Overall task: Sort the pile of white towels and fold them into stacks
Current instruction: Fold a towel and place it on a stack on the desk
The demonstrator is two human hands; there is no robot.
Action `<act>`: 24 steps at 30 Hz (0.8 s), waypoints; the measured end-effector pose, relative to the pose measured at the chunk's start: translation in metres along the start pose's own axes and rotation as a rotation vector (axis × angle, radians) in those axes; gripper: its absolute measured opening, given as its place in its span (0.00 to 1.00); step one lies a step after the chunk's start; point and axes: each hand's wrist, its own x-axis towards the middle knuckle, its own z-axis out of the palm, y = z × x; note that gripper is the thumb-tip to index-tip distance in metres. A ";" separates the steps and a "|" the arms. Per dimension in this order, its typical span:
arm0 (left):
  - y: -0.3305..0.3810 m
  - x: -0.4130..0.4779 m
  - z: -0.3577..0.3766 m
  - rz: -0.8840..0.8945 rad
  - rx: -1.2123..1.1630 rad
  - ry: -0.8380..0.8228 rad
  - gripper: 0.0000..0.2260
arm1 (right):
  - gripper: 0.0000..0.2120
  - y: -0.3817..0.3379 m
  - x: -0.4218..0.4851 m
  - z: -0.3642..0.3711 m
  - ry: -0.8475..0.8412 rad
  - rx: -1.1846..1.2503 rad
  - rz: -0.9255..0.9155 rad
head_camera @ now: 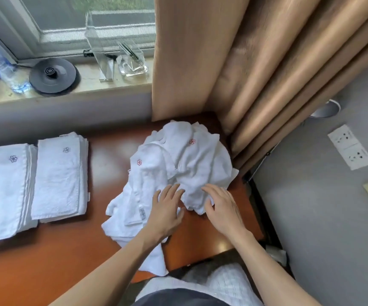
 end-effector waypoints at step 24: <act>0.113 0.151 0.025 -0.489 -0.165 0.223 0.25 | 0.22 0.083 0.285 -0.092 -0.381 0.062 -0.313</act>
